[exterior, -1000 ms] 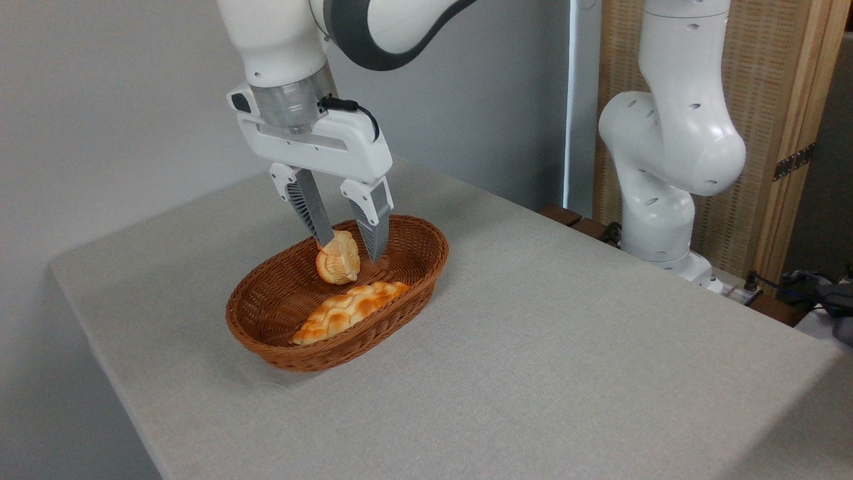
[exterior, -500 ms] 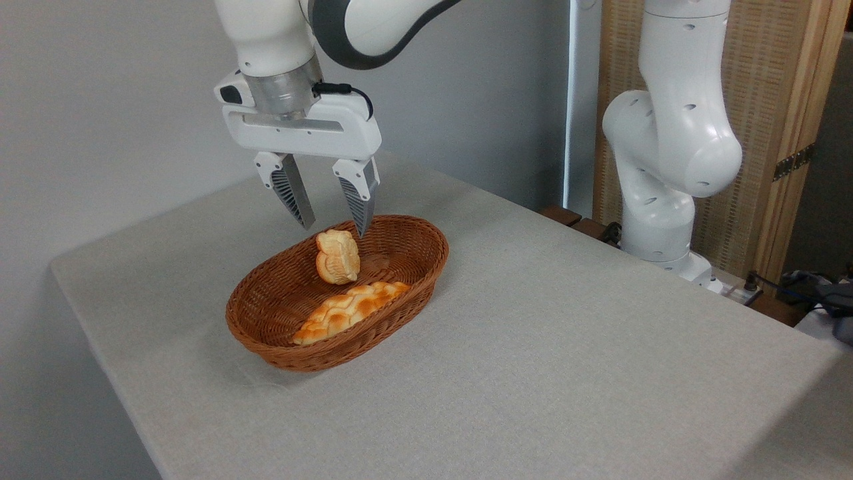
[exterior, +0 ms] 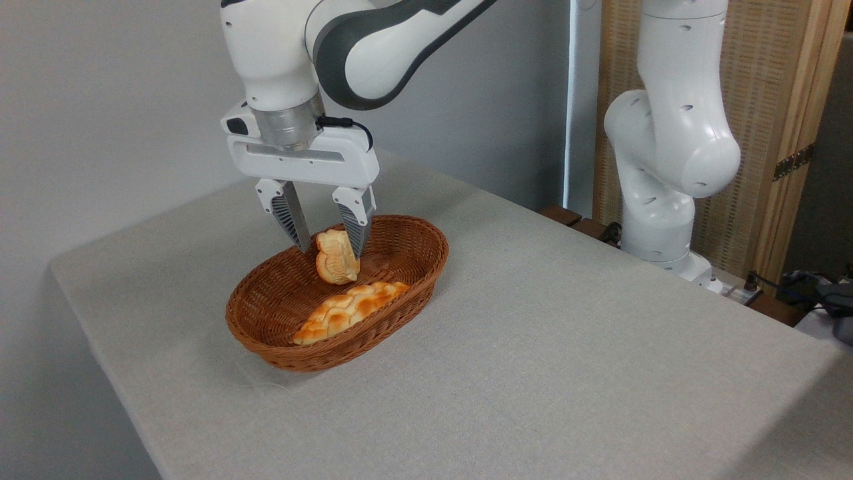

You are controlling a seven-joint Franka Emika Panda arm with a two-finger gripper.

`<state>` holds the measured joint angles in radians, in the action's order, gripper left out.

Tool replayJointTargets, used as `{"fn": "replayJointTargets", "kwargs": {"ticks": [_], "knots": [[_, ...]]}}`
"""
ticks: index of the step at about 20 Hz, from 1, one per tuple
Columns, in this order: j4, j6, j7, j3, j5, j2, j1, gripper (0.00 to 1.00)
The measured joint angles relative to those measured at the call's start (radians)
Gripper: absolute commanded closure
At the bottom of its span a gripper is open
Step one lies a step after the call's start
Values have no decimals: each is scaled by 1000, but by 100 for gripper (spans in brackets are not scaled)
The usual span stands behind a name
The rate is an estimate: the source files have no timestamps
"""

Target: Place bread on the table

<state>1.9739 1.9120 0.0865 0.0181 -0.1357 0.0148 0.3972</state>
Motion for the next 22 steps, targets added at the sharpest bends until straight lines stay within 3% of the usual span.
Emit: {"fn": "replayJointTargets", "kwargs": {"ticks": [6,11,22], "knots": [[20,3,0,-6,0,-7,19,2],[20,3,0,-6,0,-9,21,64],[21,3,0,-6,0,-14,21,66]]}}
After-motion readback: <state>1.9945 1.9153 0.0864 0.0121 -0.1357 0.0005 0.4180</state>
